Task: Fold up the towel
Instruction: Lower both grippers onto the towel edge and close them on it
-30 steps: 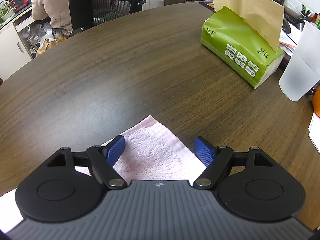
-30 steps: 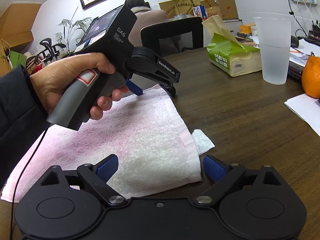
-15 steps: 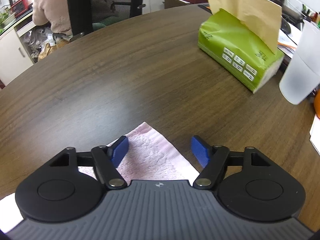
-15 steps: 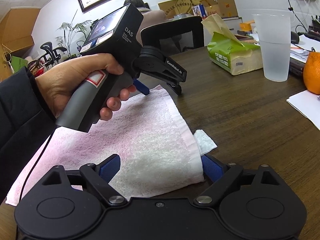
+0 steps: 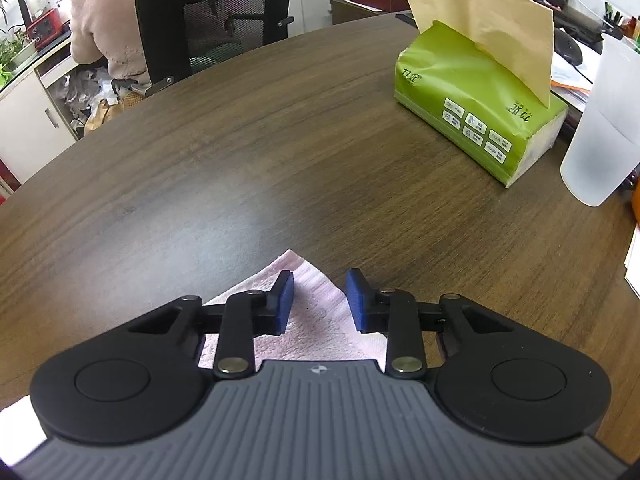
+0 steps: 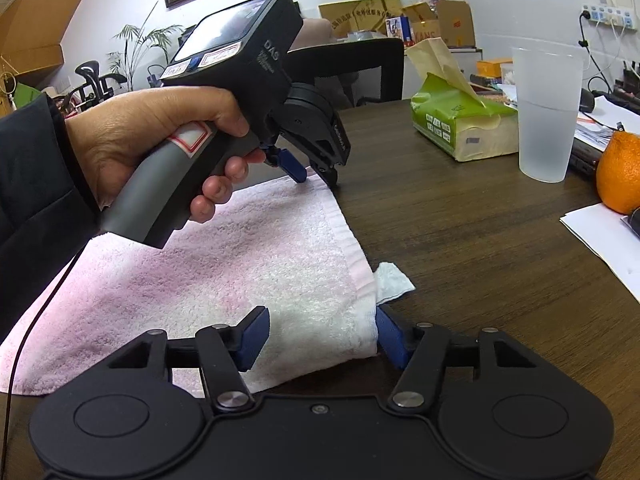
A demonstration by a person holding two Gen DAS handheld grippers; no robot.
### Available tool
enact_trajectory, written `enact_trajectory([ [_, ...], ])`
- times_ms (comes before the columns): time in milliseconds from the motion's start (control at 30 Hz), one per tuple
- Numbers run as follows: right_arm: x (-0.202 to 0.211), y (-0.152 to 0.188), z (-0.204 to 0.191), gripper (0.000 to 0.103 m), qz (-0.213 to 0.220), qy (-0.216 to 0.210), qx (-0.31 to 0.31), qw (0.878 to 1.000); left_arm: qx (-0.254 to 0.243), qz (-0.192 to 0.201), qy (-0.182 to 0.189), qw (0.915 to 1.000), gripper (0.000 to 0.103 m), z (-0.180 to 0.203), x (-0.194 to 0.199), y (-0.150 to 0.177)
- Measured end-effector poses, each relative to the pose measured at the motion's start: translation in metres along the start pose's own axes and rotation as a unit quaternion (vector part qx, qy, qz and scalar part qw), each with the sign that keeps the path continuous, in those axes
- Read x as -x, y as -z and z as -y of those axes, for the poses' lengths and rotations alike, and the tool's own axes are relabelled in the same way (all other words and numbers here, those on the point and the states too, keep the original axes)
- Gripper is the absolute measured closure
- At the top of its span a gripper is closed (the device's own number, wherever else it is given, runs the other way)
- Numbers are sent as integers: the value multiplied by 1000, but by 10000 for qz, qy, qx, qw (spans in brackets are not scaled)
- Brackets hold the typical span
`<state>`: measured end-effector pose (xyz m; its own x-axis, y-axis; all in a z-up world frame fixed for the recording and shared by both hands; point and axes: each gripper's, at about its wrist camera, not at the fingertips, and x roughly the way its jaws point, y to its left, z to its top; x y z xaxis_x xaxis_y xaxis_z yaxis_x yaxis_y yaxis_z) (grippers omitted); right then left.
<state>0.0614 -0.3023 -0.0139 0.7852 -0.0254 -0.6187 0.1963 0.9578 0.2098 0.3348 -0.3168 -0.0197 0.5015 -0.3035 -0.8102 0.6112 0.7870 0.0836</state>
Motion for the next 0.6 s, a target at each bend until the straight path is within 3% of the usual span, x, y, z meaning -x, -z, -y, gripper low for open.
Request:
enact_trajectory([
  [133,0,0,-2,46,-26,0,83,10000,104,-39,-237,9997,71,-2,0,-1],
  [267,-1,-1,-1,46,-53,-26,128,9999,351,-23,-313,9989,30,-5,-3,1],
  [333,-2,-2,-1,46,-76,-37,148,9999,466,34,-309,9984,29,-8,-5,3],
  [400,-2,-2,1,46,-88,-60,142,9998,556,27,-208,9982,39,-11,-5,1],
  [467,-2,-3,2,47,-89,-85,98,9999,469,40,-240,9986,71,-9,-3,-1],
  [533,-1,-4,4,63,-93,-131,27,9999,333,44,-324,9989,87,-5,-2,-2],
  [600,-2,-4,6,79,-109,-161,-25,9998,222,80,-422,9988,94,-1,-2,-1],
])
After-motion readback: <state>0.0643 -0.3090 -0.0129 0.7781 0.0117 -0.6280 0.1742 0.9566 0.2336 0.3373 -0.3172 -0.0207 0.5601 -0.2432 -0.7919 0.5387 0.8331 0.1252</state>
